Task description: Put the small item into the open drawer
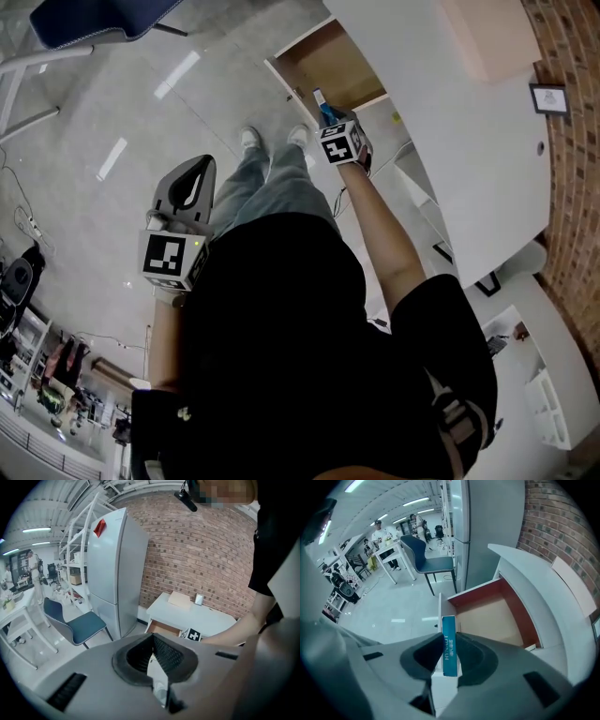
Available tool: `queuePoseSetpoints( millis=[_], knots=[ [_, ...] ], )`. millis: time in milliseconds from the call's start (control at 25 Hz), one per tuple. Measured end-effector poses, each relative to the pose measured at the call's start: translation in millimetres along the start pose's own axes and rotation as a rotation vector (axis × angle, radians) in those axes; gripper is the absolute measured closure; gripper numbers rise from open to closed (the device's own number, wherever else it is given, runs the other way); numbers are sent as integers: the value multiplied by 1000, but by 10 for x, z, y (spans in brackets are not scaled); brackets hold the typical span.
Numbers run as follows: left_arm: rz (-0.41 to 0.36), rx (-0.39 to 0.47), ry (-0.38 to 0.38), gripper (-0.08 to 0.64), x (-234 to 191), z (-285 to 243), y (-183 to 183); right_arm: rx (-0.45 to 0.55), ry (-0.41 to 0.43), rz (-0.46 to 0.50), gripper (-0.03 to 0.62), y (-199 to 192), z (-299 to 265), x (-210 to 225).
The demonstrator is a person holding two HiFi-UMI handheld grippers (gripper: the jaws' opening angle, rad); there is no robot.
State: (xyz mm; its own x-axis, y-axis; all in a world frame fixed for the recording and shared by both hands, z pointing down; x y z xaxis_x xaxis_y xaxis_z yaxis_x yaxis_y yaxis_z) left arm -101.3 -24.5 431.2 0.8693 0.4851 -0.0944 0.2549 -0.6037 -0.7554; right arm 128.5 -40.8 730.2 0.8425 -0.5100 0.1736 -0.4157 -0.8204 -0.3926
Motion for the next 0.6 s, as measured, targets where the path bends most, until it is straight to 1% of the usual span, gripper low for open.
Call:
queuePoseSetpoints(
  millis=[240,440,600],
  knots=[
    [42,-36,47,557,-60,114,-206,-73,18,31,495,-114,-377,5],
    [71,-50,76,557,-121,164,-297,-132,32,59,495,-169,-650,-2],
    [85,-59,89,557,-117,201,-373,-158,31,57,495,-208,-783,15]
  ],
)
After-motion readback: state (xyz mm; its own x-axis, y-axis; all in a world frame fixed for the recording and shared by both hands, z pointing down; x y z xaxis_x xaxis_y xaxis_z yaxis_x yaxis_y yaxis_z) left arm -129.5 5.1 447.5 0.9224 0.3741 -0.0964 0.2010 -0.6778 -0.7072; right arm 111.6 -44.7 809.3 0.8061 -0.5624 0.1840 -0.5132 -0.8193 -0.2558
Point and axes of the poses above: the fingertips, and each gripper's own axes: z backward along the fingers, x to its right, y out of its top, the point moved 2 cm from there along z, backward along the fingers, and after that the axes turned 8 degrees about y, right-handed, at the moved point
